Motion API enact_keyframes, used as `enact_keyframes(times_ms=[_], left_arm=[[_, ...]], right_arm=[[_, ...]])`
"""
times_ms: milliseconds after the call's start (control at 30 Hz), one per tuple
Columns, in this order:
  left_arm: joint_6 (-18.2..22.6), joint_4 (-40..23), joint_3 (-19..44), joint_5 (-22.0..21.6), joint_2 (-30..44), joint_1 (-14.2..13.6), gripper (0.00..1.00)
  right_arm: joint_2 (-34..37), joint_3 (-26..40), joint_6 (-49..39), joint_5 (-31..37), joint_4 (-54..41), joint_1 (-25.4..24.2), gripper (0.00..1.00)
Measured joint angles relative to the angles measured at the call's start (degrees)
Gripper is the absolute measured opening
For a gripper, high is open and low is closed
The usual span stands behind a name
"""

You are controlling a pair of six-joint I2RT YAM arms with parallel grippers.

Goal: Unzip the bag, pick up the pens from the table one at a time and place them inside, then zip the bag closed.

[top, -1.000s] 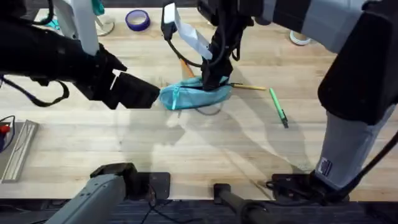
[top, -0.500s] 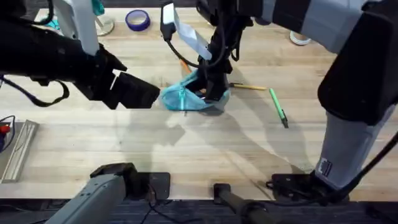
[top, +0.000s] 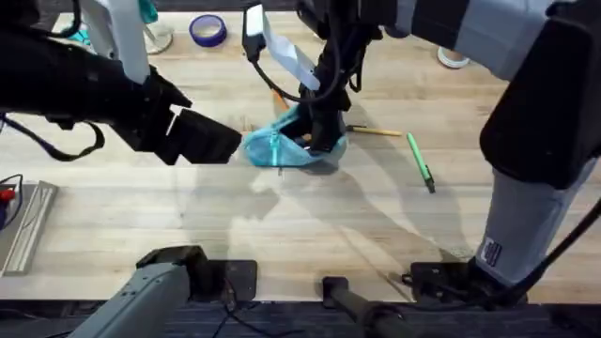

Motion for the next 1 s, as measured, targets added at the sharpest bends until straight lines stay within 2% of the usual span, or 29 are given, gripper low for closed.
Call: enact_keyframes(times_ms=[133,467,633,833,1000], left_arm=[[0.0,0.0,0.0,0.0,0.0,0.0,0.995],[0.0,0.0,0.0,0.0,0.0,0.0,0.995],[0.0,0.0,0.0,0.0,0.0,0.0,0.995],[0.0,0.0,0.0,0.0,0.0,0.0,0.995],[0.0,0.0,0.0,0.0,0.0,0.0,0.995]], right_arm=[[0.0,0.0,1.9,0.0,-0.1,0.0,0.996],[-1.9,0.0,14.4,-0.9,-1.4,-1.5,0.996],[-6.0,0.0,20.5,-0.6,-1.9,-5.1,0.997],[-12.9,0.0,23.2,0.0,-2.4,-9.2,0.996],[-18.0,0.0,26.7,4.3,-2.7,-11.4,0.996]])
